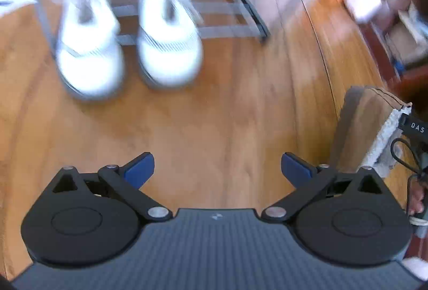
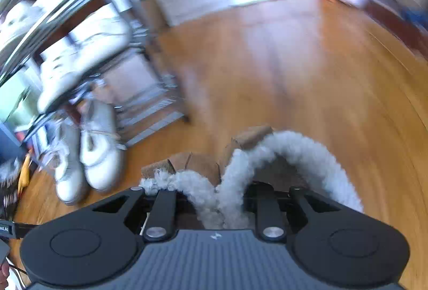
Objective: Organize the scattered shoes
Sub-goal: 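Close the right tool on the heels of both brown slippers, then carry the brown slippers with the right tool to the rack's bottom shelf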
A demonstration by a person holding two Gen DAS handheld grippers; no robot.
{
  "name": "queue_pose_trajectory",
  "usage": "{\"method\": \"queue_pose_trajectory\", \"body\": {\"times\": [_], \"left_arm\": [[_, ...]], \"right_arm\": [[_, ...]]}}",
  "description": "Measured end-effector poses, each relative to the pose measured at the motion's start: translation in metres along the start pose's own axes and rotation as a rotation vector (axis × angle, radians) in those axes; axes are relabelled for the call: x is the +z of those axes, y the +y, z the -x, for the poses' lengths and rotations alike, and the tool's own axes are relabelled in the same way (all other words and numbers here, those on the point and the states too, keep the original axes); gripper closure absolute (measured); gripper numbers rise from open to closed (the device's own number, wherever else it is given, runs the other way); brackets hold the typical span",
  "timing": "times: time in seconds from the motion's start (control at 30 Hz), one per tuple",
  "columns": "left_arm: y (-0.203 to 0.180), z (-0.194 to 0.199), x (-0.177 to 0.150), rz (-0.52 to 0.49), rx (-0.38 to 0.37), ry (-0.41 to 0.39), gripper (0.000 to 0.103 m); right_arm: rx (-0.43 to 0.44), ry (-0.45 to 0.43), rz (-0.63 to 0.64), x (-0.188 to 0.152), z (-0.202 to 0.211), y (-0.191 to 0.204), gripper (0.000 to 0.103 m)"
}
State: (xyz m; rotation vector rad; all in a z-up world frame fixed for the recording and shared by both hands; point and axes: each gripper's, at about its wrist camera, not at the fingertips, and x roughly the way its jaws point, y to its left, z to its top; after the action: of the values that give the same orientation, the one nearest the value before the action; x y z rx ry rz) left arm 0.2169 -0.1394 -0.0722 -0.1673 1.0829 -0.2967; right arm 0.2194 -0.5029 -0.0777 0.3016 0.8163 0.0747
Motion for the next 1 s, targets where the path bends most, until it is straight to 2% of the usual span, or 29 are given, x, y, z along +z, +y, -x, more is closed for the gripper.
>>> {"method": "queue_pose_trajectory", "body": {"times": [0.03,0.13,0.17,0.2,0.27,0.37,0.4,0.47,0.6,0.7,0.8,0.9,1.0], "left_arm": [[0.008,0.008,0.003,-0.022,0.04,-0.031,0.0],[0.02,0.008,0.008,-0.029,0.073,-0.036,0.0],[0.026,0.003,0.012,-0.011,0.085,-0.033,0.0],[0.03,-0.003,0.014,0.004,0.091,-0.022,0.0],[0.038,-0.021,0.015,0.035,0.099,0.01,0.0],[0.042,-0.033,0.011,0.037,0.105,-0.013,0.0],[0.042,-0.036,0.01,0.036,0.105,-0.02,0.0],[0.045,-0.046,0.012,0.053,0.077,-0.023,0.0],[0.036,-0.066,0.021,0.077,-0.003,-0.031,0.0],[0.017,-0.08,0.028,0.007,-0.045,-0.055,0.0],[0.004,-0.094,0.031,-0.061,-0.084,-0.059,0.0],[-0.003,-0.105,0.03,-0.117,-0.114,-0.043,0.0],[-0.01,-0.116,0.027,-0.181,-0.14,-0.023,0.0]], "right_arm": [[0.011,0.013,0.04,0.014,-0.008,0.019,0.082],[0.047,0.022,0.101,0.051,-0.04,0.067,0.081],[0.054,0.022,0.117,0.062,-0.062,0.081,0.074],[0.062,0.023,0.132,0.072,-0.084,0.095,0.054],[0.049,-0.002,0.081,0.066,-0.104,0.096,0.024],[0.046,-0.118,-0.095,0.03,-0.095,0.074,0.022],[0.064,-0.155,-0.18,0.016,-0.084,0.06,0.015],[0.077,-0.13,-0.249,0.011,-0.079,0.04,0.005],[0.108,-0.092,-0.251,0.014,-0.074,0.017,0.005],[0.085,0.022,-0.132,0.009,-0.086,0.018,0.005],[0.016,0.061,0.038,-0.005,-0.091,0.034,0.005],[-0.023,0.022,0.188,-0.01,-0.091,0.054,0.005],[-0.046,0.045,0.239,-0.015,-0.098,0.06,0.005]]}}
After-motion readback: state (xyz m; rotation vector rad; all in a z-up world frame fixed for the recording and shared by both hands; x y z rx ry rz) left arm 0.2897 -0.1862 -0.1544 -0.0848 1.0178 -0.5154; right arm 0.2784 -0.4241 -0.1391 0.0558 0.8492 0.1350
